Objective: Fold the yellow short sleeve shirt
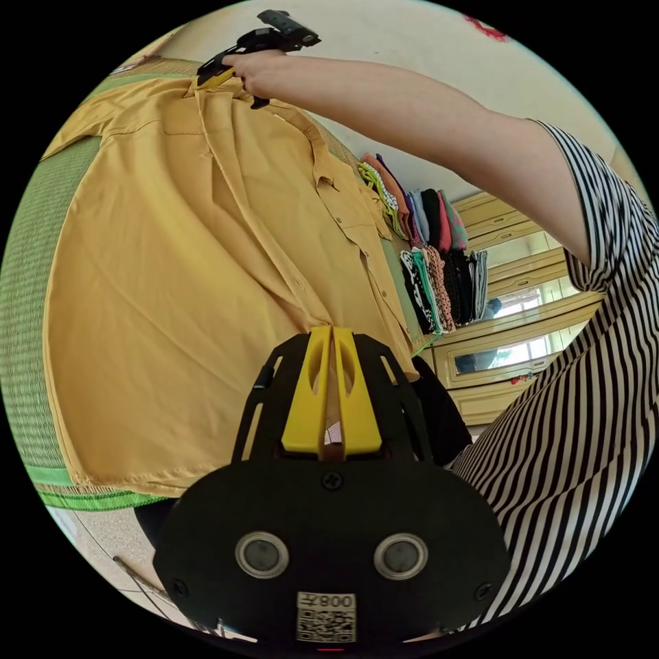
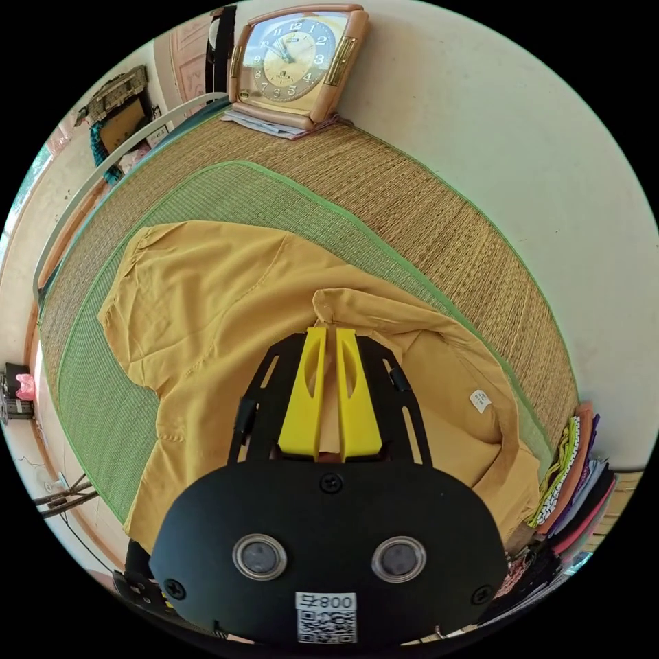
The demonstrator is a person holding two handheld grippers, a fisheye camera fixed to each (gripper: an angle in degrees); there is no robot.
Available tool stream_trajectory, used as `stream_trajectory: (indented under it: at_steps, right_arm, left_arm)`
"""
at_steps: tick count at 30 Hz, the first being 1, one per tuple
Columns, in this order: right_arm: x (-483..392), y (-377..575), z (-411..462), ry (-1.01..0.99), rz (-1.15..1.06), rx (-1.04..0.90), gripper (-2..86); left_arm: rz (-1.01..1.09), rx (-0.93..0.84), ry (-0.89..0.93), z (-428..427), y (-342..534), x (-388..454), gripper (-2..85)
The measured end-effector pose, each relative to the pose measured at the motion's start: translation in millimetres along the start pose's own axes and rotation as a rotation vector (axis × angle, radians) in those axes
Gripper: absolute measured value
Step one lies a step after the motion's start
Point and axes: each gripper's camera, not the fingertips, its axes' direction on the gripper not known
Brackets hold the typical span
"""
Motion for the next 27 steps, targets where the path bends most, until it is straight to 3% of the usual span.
stream_trajectory:
  at_steps: [12,19,27]
  right_arm:
    - [129,32,-68,-0.21,0.113,0.112,-0.1]
    - [222,68,-36,-0.377,0.294,0.057,0.0]
    - [267,91,5,-0.468,0.378,-0.021,1.0]
  left_arm:
    - [0.092,-0.025,0.009,22,-11,1,0.3]
    - [0.098,-0.087,0.02,55,-26,-5,0.3]
    - [0.065,-0.184,-0.008,95,-42,-22,0.6]
